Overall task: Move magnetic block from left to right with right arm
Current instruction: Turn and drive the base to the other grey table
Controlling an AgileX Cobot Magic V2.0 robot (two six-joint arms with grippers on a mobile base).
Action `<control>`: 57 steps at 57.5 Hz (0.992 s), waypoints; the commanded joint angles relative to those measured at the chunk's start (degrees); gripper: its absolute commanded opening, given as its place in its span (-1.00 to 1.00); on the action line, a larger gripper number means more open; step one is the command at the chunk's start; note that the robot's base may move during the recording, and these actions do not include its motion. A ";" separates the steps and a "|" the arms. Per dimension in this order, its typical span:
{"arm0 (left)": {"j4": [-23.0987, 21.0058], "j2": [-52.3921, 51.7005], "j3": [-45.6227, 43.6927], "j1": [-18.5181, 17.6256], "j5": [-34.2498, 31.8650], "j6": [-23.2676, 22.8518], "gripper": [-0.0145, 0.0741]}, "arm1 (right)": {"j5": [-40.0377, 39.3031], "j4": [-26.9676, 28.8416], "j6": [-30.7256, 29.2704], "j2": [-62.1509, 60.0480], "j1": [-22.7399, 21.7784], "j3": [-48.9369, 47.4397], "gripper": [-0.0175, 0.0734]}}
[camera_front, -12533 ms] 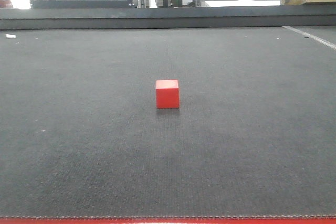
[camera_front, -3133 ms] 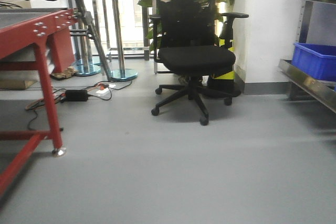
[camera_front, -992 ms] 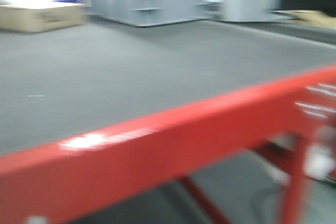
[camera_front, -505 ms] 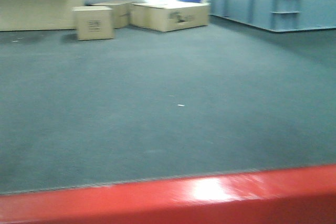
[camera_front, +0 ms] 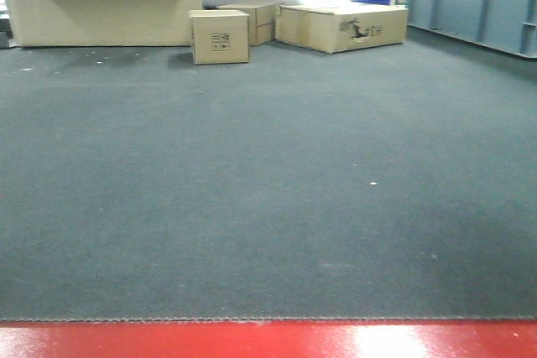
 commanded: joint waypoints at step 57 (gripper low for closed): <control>-0.26 -0.54 0.37 0.06 -5.23 -0.40 -0.96 | -7.06 2.88 -0.44 7.44 -0.08 -7.63 -0.19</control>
